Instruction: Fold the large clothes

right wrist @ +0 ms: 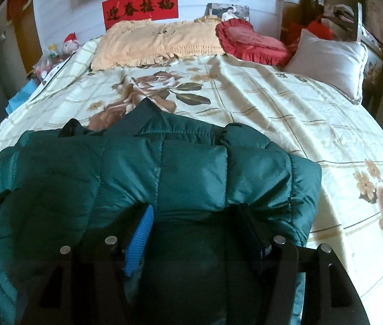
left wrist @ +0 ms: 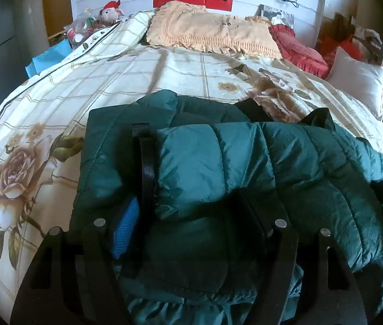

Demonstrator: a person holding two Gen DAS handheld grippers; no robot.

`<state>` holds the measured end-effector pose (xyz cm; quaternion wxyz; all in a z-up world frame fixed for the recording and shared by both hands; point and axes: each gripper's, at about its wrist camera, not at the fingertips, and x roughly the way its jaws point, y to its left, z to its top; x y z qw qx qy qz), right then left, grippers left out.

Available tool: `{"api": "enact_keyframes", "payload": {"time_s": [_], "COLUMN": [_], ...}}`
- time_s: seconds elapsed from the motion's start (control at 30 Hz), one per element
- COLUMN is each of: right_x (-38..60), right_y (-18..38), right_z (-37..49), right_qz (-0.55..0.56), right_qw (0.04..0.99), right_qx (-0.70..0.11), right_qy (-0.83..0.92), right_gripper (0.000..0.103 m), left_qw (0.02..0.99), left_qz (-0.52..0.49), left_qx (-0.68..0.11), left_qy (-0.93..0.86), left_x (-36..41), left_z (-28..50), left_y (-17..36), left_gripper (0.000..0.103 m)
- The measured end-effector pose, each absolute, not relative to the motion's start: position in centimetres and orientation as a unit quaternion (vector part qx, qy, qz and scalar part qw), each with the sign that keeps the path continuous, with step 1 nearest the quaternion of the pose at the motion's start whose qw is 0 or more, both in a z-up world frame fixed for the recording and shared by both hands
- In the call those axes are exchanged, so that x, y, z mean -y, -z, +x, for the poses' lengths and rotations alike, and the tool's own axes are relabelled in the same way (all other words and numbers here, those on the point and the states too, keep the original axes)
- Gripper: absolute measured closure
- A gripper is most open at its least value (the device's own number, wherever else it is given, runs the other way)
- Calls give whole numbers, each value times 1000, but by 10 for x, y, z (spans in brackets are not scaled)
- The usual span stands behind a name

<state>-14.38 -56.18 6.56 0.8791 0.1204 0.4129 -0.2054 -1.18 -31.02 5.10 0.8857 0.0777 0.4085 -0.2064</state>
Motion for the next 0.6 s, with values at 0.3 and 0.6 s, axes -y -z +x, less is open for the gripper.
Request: {"api": "enact_keyframes", "payload": {"time_s": [0.3, 0.6], "right_x": [525, 518], "right_y": [-102, -53], "right_z": [-193, -193], "right_qz": [106, 93], "right_qw": [908, 886], "right_qx": [-377, -420], "right_qy": [150, 175], "right_gripper": [43, 42], "left_qw": [885, 886], "left_qz": [71, 65], "left_qx": [-410, -407], "left_qy": [209, 211], "left_x": [309, 307], "left_z": [-10, -9], "left_y": [-47, -44], "left_gripper": [30, 27]}}
